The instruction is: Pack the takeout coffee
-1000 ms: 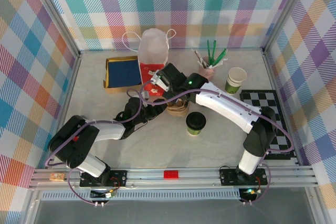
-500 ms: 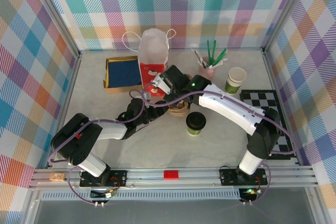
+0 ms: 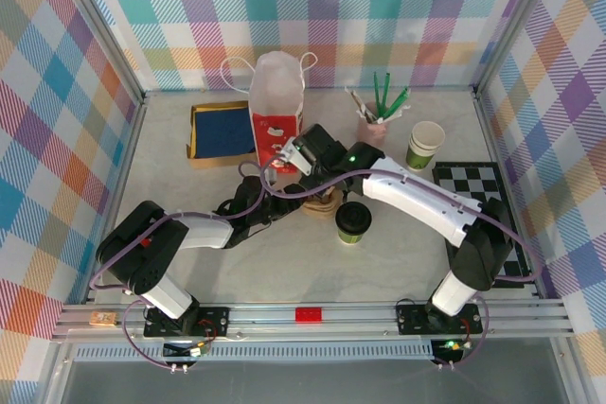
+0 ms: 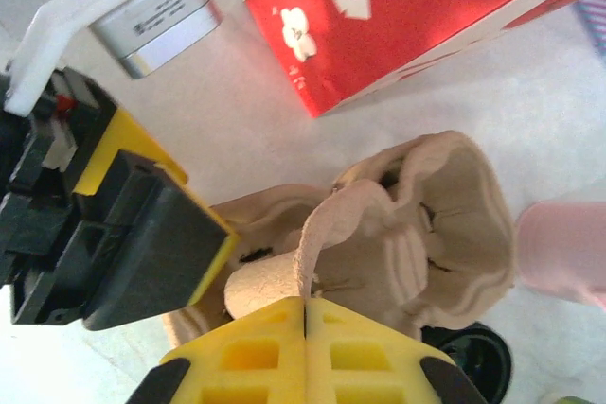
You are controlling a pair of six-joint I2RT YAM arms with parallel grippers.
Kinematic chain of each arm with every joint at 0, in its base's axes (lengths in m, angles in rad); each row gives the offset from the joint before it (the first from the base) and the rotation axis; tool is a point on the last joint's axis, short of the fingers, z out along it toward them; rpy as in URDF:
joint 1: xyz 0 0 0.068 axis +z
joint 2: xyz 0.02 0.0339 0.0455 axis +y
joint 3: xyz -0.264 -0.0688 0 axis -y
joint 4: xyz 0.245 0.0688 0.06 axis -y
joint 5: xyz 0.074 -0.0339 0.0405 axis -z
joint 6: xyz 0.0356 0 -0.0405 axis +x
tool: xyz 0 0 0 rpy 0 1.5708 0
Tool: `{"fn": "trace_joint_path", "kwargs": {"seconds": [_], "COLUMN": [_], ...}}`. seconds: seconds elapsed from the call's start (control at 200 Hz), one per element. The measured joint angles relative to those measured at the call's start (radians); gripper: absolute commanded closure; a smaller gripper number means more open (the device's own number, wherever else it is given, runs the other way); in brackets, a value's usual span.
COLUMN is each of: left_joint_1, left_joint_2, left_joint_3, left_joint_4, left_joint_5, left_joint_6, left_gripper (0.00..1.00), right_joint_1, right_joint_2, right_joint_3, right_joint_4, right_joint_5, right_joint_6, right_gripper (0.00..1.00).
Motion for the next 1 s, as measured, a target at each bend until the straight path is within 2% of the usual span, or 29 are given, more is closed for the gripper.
{"fn": "trace_joint_path", "kwargs": {"seconds": [0.33,0.37,0.45,0.52,0.57,0.665,0.785,1.0], "left_joint_1": [-0.006,-0.006,-0.007,-0.007,-0.007,-0.008,-0.011,-0.011], "left_joint_2": [0.004,0.005,0.005,0.005,0.005,0.005,0.005,0.005], "left_joint_3": [0.009,0.013,0.016,0.019,0.021,0.03,0.037,0.039], "left_joint_4": [-0.04,-0.046,-0.051,-0.053,-0.056,-0.071,-0.08,-0.084], "left_joint_5": [-0.017,-0.017,-0.017,-0.017,-0.017,-0.017,-0.017,-0.017], "left_joint_6": [0.011,0.014,0.015,0.015,0.016,0.021,0.022,0.023], "left_gripper": [0.26,0.26,0.26,0.26,0.26,0.26,0.26,0.26], "right_joint_1": [-0.06,-0.062,-0.062,-0.062,-0.062,-0.062,-0.062,-0.062], "right_joint_2": [-0.039,-0.039,-0.038,-0.038,-0.038,-0.037,-0.019,0.06], "right_joint_3": [0.123,0.123,0.123,0.119,0.11,0.09,0.089,0.078], "right_joint_4": [0.041,0.036,0.01,-0.015,-0.034,-0.082,-0.161,-0.226], "right_joint_5": [0.028,0.021,-0.003,-0.04,-0.075,-0.15,-0.238,-0.271], "right_joint_6": [-0.041,-0.042,-0.047,-0.057,-0.058,-0.071,-0.084,-0.113], "right_gripper": [1.0,0.85,0.63,0.49,0.43,0.39,0.38,0.38]}}
